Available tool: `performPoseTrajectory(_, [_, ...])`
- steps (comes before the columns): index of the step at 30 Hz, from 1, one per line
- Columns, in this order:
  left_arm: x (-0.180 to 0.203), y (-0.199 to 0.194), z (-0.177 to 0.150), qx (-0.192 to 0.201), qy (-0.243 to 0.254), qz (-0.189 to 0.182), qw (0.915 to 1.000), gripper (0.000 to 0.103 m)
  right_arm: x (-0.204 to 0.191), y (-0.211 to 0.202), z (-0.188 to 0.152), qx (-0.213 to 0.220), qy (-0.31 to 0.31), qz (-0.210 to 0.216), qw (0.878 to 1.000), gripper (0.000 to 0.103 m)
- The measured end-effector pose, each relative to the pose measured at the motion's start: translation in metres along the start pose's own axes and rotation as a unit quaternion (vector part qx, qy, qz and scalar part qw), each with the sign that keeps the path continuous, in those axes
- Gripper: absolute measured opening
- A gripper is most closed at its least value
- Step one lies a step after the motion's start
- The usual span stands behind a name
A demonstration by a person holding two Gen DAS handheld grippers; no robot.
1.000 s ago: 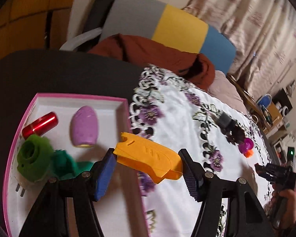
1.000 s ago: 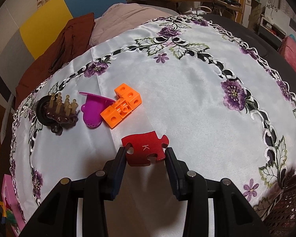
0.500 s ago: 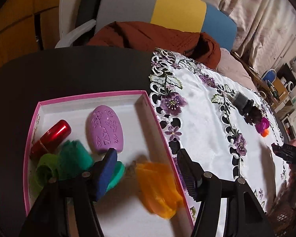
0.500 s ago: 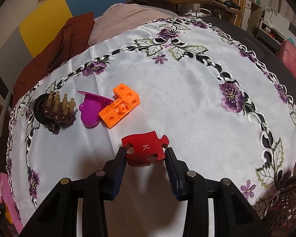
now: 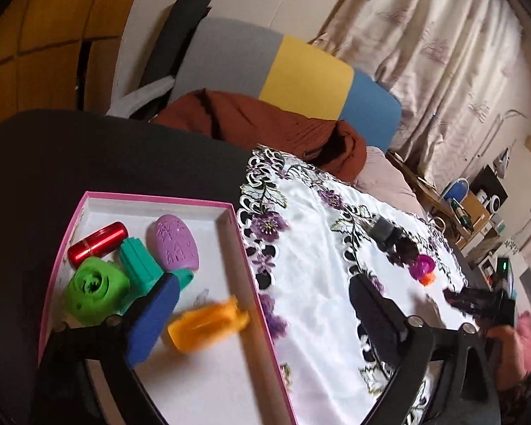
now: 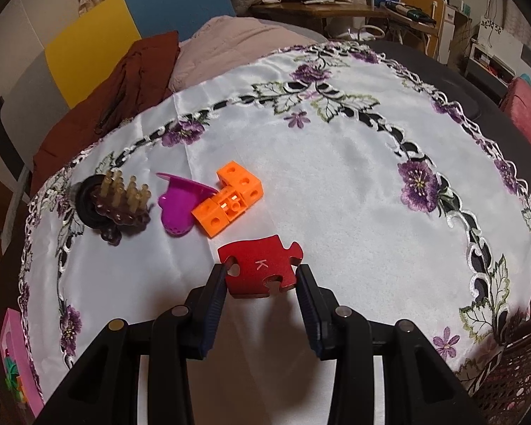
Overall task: Organize rigid objects
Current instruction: 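Carry the orange slotted piece into the pink tray and open the left tool, then carry the red puzzle piece into the pink tray and open the right tool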
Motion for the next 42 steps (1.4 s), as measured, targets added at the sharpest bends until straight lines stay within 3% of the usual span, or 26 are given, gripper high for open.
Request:
performPoseTrajectory(7, [-0.004, -0.022, -0.026, 0.012, 0.024, 0.011, 0.9996, 0.098, -0.040, -0.018, -0.002, 0.034, -0.071, 0.046, 0.996, 0.040])
performPoseTrajectory(13, [-0.021, -0.031, -0.040, 0.010, 0.028, 0.032, 0.9991, 0.099, -0.079, -0.032, -0.017, 0.050, -0.133, 0.087, 0.986, 0.040])
performPoseTrajectory(20, [-0.035, -0.043, -0.045, 0.011, 0.028, 0.032, 0.9990, 0.099, -0.122, -0.060, -0.045, 0.079, -0.186, 0.137, 0.970, 0.040])
performPoseTrajectory(27, [-0.044, -0.055, -0.055, 0.011, 0.036, 0.043, 0.9984, 0.099, -0.168, -0.068, -0.080, 0.057, -0.203, 0.195, 0.958, 0.040])
performPoseTrajectory(36, [-0.067, -0.078, -0.056, 0.026, 0.015, 0.059, 0.9978, 0.100, -0.266, -0.088, -0.133, 0.026, -0.296, 0.273, 0.915, 0.040])
performPoseTrajectory(42, [-0.090, -0.095, -0.049, 0.044, -0.019, 0.088, 0.9949, 0.101, -0.319, -0.099, -0.163, 0.017, -0.347, 0.292, 0.891, 0.040])
Point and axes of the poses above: each gripper's, at about its wrist camera, not at the fingertips, and y roughly the way its jaws point, x to its right, z to its top, the point moved 3 cm from there along y, roughly the way its jaws point, and after that the axes turned 9 degrees about -y, right-handed, at the moved point
